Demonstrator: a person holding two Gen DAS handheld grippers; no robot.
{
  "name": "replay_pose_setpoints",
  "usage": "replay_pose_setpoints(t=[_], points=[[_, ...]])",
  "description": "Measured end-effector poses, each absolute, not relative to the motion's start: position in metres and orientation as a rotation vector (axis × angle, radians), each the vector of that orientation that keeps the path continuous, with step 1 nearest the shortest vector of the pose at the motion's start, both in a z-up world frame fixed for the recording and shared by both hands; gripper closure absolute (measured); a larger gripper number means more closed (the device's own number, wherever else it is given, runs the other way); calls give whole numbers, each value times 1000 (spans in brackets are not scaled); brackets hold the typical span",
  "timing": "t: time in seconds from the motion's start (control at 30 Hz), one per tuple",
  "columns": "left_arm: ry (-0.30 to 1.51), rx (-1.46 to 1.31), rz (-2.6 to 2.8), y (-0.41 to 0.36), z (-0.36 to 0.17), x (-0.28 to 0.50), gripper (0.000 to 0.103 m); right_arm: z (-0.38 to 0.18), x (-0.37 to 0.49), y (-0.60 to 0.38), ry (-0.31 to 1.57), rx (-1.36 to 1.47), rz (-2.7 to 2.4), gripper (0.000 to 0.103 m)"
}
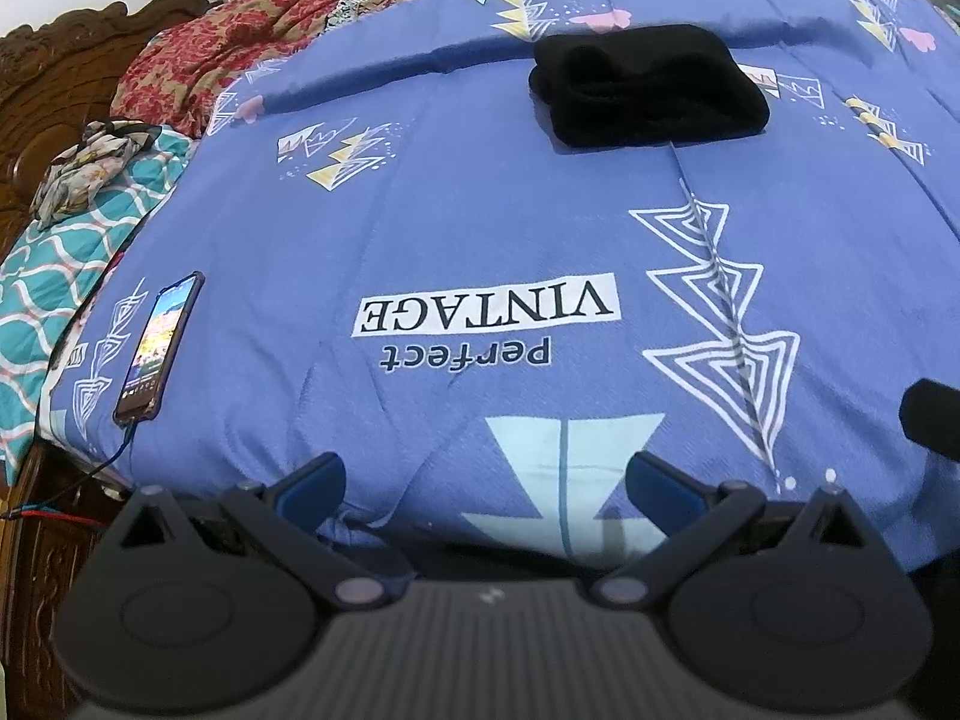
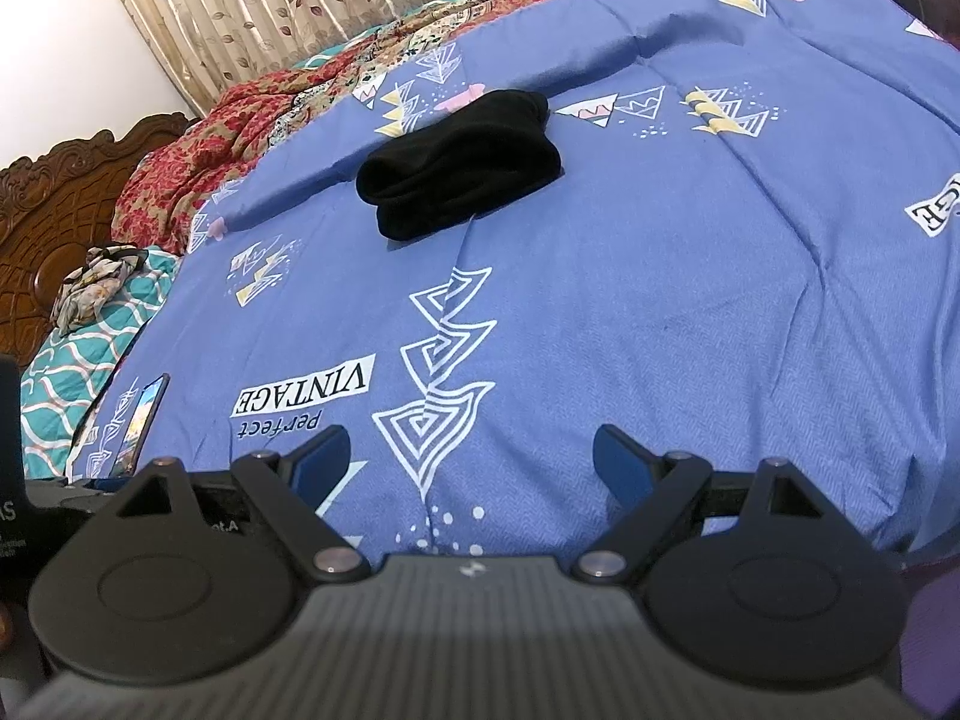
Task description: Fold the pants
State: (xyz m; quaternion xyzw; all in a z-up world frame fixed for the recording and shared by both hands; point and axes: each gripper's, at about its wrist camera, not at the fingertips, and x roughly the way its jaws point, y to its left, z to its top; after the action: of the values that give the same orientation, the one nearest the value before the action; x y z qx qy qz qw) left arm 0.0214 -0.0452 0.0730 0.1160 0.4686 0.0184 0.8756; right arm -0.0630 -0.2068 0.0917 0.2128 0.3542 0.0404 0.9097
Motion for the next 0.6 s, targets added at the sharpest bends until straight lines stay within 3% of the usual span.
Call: replay_pose_setpoints(t=[0.6], points=[[976,218,17,-47,77,21,0,99,-69,-211,658,396,-7,13]])
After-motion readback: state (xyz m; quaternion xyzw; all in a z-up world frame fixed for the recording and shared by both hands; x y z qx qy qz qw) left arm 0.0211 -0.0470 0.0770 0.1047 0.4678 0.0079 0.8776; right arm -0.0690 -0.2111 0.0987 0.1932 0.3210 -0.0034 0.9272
